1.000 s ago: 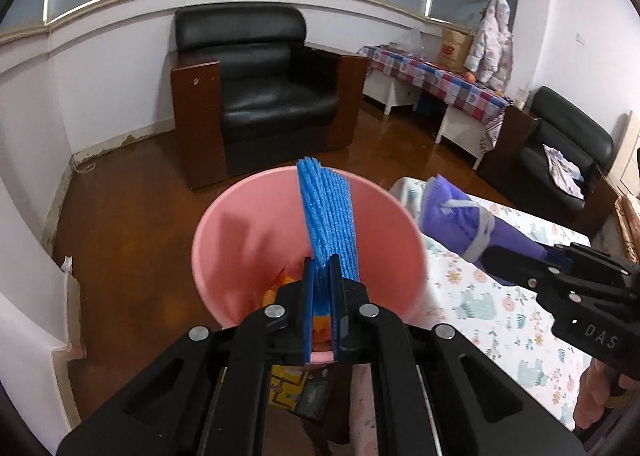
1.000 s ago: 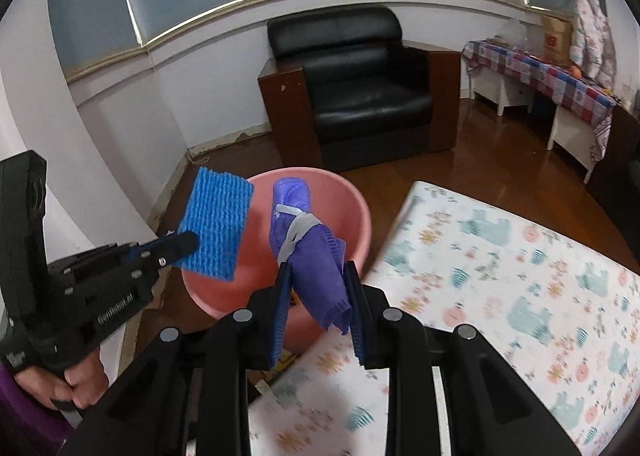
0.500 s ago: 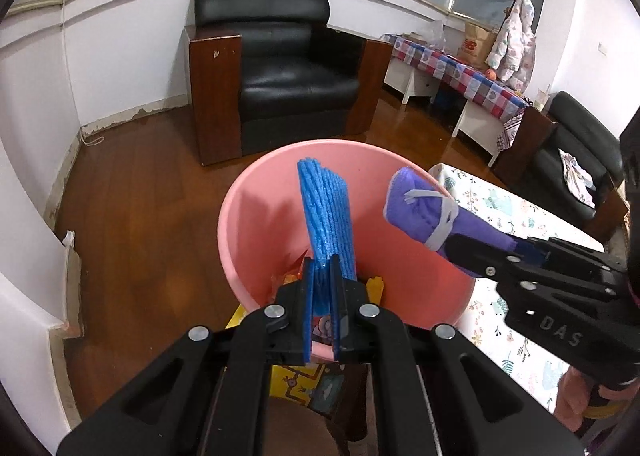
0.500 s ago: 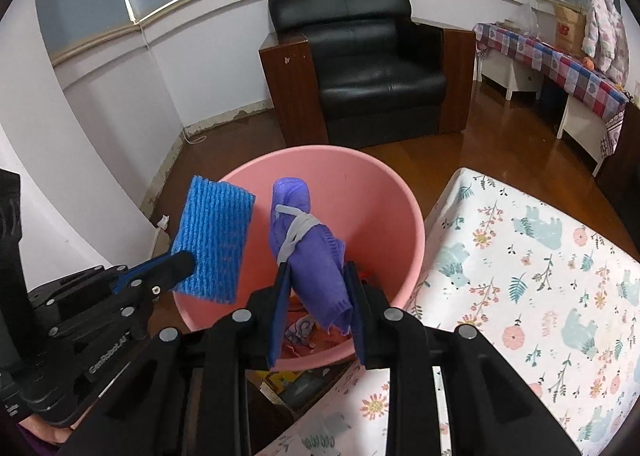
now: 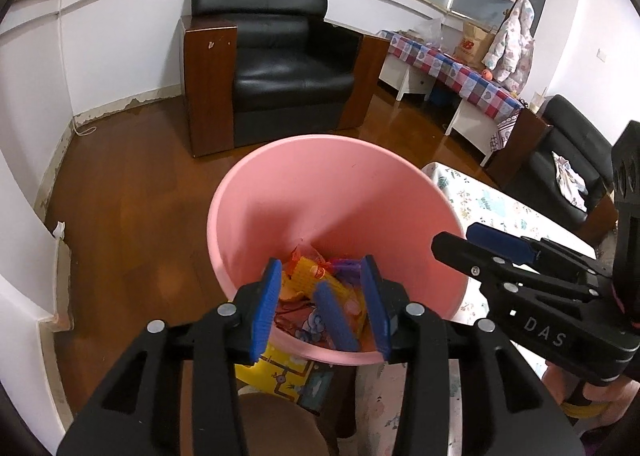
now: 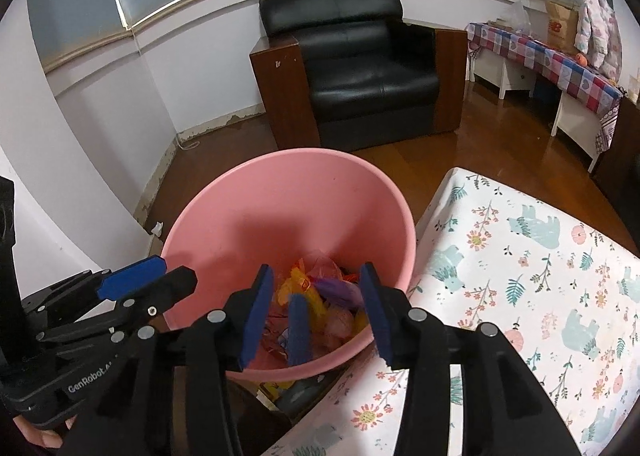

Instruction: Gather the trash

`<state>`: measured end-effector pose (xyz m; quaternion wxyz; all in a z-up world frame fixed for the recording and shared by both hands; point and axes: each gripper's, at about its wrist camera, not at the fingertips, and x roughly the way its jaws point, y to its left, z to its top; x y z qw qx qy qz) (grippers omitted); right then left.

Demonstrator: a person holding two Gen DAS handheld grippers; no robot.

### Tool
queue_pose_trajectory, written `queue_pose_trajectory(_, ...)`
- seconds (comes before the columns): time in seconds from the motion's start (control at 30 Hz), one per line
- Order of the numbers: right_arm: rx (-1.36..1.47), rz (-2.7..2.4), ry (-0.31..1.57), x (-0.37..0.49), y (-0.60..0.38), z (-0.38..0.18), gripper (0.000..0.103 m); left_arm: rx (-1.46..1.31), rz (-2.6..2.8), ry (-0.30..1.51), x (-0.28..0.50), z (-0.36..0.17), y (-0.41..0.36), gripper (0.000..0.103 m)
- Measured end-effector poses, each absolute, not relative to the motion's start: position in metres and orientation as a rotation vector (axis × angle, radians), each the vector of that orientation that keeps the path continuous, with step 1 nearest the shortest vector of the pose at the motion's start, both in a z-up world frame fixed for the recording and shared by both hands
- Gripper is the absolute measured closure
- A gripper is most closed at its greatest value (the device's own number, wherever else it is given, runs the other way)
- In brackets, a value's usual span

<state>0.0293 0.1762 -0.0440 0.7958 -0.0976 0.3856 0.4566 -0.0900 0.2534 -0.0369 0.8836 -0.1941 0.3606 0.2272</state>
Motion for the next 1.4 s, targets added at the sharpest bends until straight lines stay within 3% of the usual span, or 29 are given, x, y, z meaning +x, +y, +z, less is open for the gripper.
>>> queue_pose_trajectory(0.43, -0.153, 0.977, 0.757, 0.010, 0.118, -0.021, 0.044, -0.345, 0.492, 0.719, -0.086, -0.014, 0.215, 0.062)
queue_pose_trajectory(1.4, -0.095, 0.814, 0.624, -0.021, 0.011, 0.014, 0.037, -0.253, 0.464, 0.650, -0.082, 0.024, 0.138, 0.062)
